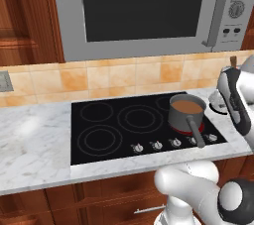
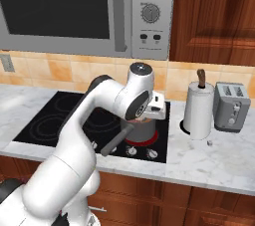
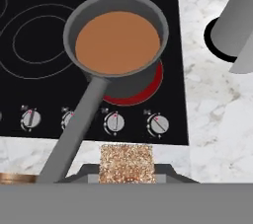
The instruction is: Pick up the sugar cube(s) and place them in the saucepan with hot chocolate.
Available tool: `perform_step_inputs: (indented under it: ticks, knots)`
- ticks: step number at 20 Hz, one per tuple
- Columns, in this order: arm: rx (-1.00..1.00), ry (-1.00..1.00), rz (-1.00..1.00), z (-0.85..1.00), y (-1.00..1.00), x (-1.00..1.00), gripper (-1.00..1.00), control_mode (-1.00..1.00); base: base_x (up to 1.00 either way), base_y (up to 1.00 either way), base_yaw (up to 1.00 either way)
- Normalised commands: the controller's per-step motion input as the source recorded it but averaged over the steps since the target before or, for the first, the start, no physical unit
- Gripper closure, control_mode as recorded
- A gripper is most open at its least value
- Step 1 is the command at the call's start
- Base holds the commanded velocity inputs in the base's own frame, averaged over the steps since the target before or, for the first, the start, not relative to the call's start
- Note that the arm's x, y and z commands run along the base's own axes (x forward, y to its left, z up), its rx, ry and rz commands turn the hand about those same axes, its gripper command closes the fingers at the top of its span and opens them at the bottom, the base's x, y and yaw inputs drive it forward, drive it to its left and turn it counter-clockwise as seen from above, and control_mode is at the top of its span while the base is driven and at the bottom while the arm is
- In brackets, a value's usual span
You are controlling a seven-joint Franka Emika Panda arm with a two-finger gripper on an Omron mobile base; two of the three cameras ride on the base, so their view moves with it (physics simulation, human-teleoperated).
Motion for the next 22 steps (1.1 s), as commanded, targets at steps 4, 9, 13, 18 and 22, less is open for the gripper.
perform_step_inputs:
  ticks: [4, 9, 13, 18, 22]
  knots:
    - [-0.09, 0.00, 0.00, 0.00, 0.46, 0.64, 1.00, -1.00, 0.00, 0.00, 0.00]
    - [-0.06, 0.00, -0.01, -0.03, 0.24, 0.44, 1.00, -1.00, 0.00, 0.00, 0.00]
    - [0.00, -0.02, 0.00, -0.01, 0.12, 0.38, 1.00, -1.00, 0.00, 0.00, 0.00]
    - [-0.01, -0.01, 0.00, -0.13, 0.02, 0.21, 1.00, -1.00, 0.00, 0.00, 0.00]
    - [-0.03, 0.00, 0.00, 0.00, 0.00, 0.00, 1.00, -1.00, 0.00, 0.00, 0.00]
